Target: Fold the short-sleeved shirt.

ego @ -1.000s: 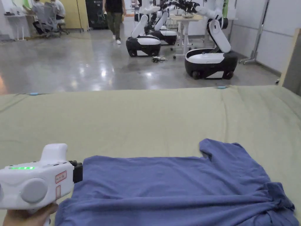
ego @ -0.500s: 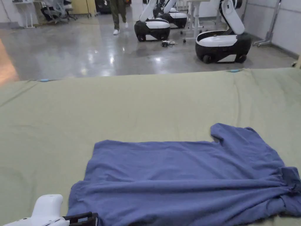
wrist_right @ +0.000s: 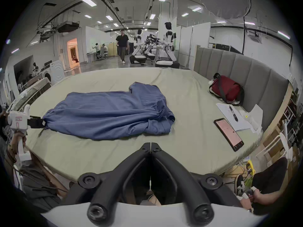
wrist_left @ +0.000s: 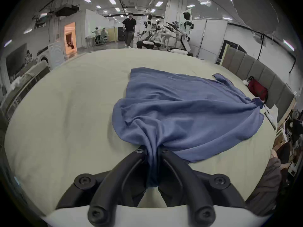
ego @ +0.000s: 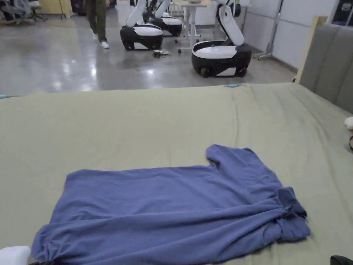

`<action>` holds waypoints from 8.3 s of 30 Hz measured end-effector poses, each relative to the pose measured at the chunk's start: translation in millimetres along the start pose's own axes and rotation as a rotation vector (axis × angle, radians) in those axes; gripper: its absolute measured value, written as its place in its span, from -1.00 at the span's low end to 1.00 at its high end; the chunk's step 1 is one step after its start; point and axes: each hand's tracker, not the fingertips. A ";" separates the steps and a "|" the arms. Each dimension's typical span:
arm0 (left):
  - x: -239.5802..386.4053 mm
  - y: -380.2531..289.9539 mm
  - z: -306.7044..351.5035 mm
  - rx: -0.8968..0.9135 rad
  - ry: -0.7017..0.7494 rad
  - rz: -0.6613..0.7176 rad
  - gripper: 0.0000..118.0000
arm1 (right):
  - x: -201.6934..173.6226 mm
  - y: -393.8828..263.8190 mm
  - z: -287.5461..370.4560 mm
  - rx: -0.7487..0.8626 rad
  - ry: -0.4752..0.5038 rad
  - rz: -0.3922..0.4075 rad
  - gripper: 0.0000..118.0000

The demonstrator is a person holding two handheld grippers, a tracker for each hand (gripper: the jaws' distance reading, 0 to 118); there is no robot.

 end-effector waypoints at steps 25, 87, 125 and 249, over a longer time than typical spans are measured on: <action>19.1 8.8 15.6 -0.019 -0.021 -0.012 -0.85 | 21.5 42.5 -183.6 -0.275 0.064 0.038 -0.79; -19.6 96.5 16.4 0.106 -0.016 0.051 -1.00 | 8.5 -13.0 80.2 0.120 0.146 -0.130 -0.97; 3.2 141.9 -75.8 -0.012 -0.107 -0.022 -1.00 | 40.7 116.8 -16.5 0.072 0.080 0.033 -0.56; -114.2 -30.7 11.0 -0.092 -0.788 0.628 1.00 | -3.9 -4.0 91.3 0.146 0.273 -0.097 -0.96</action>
